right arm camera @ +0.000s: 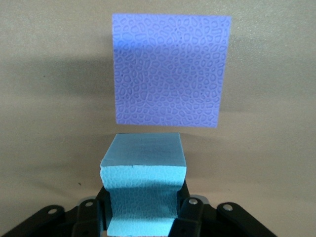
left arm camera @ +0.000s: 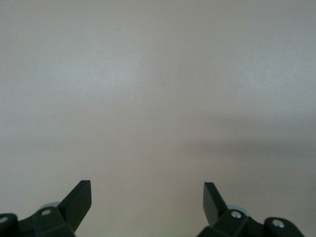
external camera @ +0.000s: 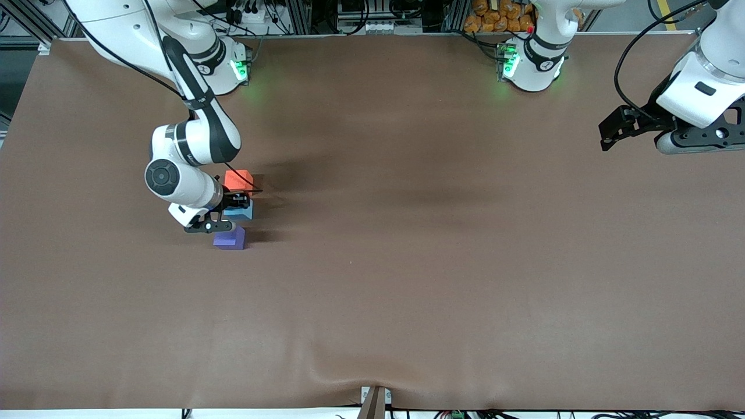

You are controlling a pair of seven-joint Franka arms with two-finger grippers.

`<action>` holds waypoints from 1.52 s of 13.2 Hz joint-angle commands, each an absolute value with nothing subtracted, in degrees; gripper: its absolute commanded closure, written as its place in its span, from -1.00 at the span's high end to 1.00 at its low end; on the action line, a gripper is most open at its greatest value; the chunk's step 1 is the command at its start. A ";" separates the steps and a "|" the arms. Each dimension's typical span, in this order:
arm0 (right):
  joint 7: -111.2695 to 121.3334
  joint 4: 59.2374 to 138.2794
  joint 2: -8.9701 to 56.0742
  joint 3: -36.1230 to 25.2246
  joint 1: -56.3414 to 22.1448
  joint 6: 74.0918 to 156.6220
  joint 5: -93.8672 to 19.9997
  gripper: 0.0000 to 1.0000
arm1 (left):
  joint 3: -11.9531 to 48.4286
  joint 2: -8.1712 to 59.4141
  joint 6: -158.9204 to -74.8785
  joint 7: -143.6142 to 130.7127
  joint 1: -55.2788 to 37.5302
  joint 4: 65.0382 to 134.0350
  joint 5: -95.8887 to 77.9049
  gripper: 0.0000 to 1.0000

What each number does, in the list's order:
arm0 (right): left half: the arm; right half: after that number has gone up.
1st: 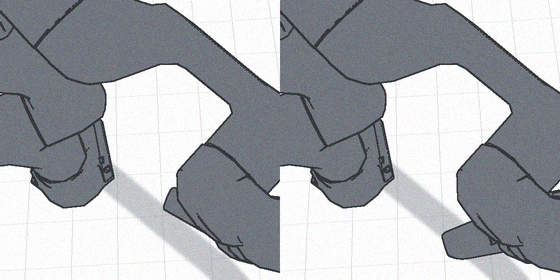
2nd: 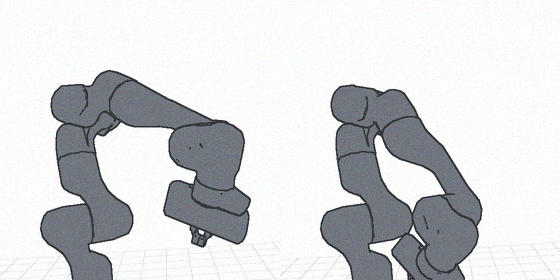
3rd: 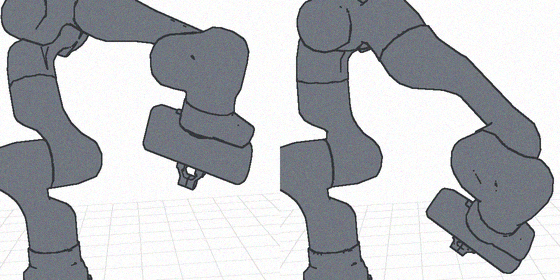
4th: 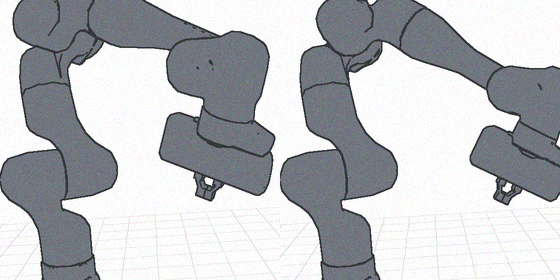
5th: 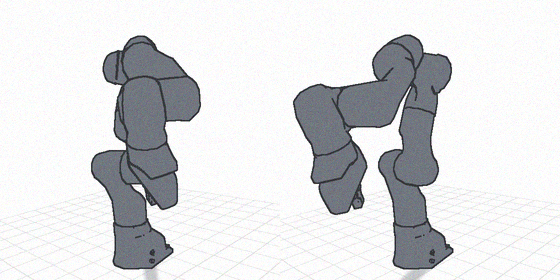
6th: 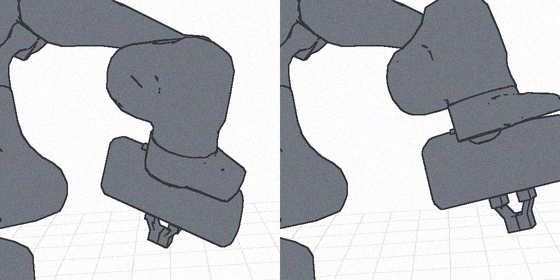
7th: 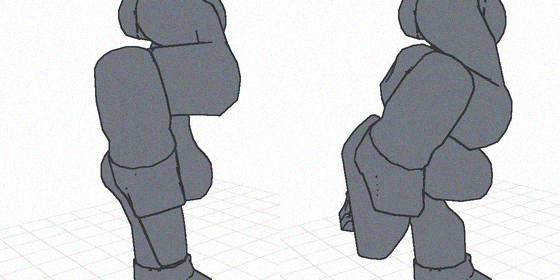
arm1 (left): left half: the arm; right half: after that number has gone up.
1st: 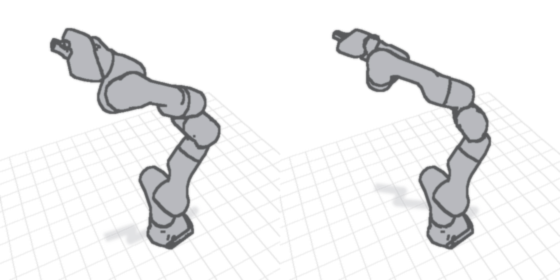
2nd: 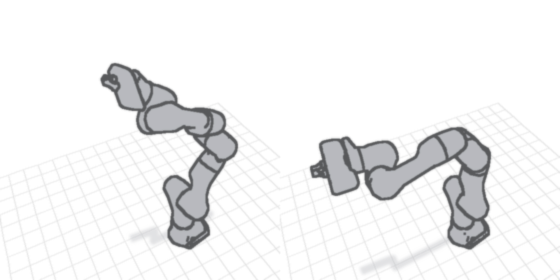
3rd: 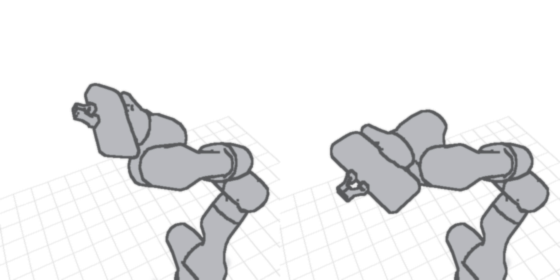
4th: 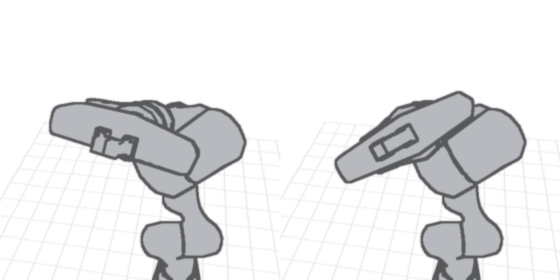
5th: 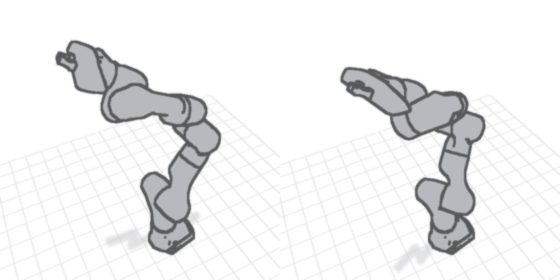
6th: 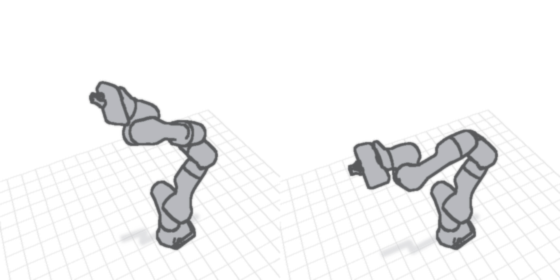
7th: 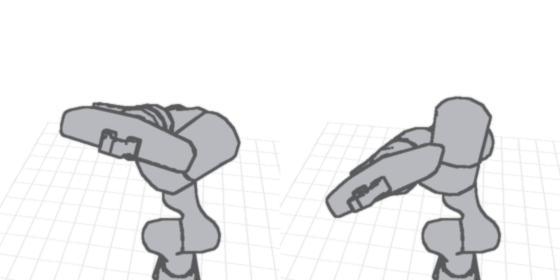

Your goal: Place blue block between orange and purple blocks

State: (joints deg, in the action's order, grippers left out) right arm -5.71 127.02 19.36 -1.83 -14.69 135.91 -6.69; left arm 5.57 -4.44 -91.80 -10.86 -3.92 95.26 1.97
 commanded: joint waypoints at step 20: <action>-2.03 67.06 15.66 -2.02 -0.26 72.53 -0.28 1.00 | 5.89 -5.27 -85.17 -9.49 -0.62 91.58 0.79 1.00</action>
State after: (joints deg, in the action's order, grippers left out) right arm -3.17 69.62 16.77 -2.94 -0.55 77.09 -3.33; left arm 5.57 -4.60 -86.48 -10.85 -2.39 92.08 1.96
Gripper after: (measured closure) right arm 0.000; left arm 0.000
